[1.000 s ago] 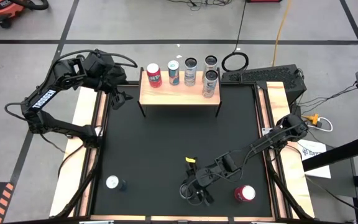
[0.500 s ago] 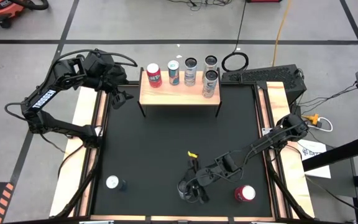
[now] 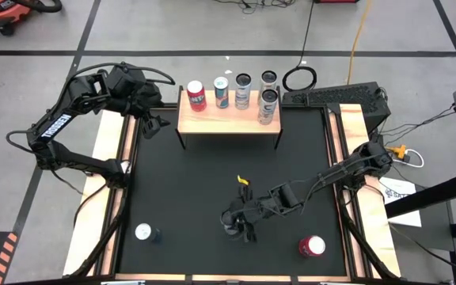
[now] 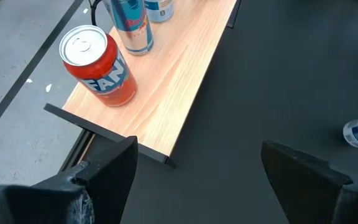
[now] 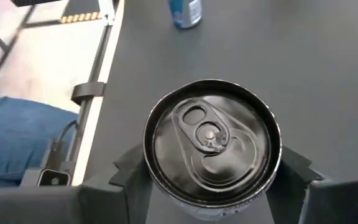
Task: Place canned beverage on shelf
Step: Put the white-blue soda can on the shelf aligned with the other white-blue soda can
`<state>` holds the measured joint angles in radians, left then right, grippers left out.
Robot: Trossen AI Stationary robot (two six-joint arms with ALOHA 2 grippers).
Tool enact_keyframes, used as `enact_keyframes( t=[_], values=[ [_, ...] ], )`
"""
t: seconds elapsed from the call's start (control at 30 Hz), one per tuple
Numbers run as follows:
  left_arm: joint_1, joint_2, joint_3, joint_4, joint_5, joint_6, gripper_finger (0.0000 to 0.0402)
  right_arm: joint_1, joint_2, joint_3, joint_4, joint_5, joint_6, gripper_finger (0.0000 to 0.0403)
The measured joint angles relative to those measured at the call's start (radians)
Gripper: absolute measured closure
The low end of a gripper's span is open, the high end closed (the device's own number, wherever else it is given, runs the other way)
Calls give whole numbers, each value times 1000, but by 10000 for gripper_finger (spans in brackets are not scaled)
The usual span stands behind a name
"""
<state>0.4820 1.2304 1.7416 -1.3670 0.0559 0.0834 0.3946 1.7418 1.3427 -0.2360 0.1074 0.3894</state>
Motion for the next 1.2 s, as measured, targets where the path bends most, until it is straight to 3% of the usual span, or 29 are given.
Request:
enact_keyframes(
  t=[0.33,0.73,1.0,1.2],
  values=[
    [0,0,0,-2,-1,0,63,-110,-3,315,-335,6,-151,196],
    [0,0,0,-3,-2,0,63,-278,-6,633,-640,129,-271,196],
    [0,0,0,-4,-4,1,63,-422,-89,663,-667,120,-304,195],
    [0,0,0,-4,-4,1,63,-566,-131,663,-682,-6,-314,195]
  ],
)
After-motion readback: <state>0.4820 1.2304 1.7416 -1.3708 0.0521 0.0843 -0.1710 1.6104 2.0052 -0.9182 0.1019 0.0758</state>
